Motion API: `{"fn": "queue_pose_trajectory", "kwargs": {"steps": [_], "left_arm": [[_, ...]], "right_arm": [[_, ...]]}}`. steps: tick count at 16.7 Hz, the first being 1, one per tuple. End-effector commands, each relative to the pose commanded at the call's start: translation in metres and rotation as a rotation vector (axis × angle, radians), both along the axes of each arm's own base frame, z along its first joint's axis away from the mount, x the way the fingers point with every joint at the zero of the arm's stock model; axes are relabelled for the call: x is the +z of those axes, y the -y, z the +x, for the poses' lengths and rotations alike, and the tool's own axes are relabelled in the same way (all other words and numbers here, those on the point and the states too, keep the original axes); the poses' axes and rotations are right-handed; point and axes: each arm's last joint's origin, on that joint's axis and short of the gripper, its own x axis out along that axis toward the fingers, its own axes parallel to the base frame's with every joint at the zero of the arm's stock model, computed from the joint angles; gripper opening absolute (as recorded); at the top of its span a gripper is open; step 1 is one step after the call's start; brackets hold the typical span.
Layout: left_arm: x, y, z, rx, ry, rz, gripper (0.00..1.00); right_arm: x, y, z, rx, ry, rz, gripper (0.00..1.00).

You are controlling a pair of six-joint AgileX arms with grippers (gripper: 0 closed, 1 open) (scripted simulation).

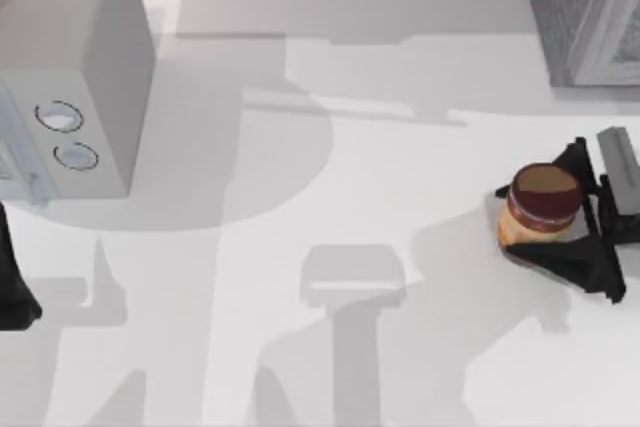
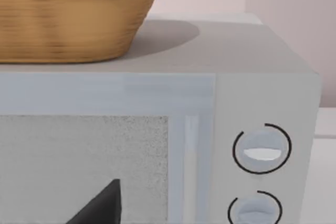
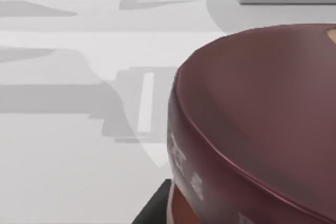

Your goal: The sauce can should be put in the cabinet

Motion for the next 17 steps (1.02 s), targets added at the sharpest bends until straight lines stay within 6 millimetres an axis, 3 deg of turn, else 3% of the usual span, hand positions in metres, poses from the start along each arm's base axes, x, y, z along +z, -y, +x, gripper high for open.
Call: {"fn": "queue_pose_trajectory", "kwargs": {"steps": [5, 17], "left_arm": [[0.0, 0.0, 0.0, 0.0, 0.0, 0.0, 1.0], [0.0, 0.0, 0.0, 0.0, 0.0, 0.0, 1.0]], "right_arm": [[0.02, 0.0, 0.002, -0.013, -0.026, 0.027, 0.0], [0.14, 0.001, 0.002, -0.003, 0.001, 0.003, 0.0]]}}
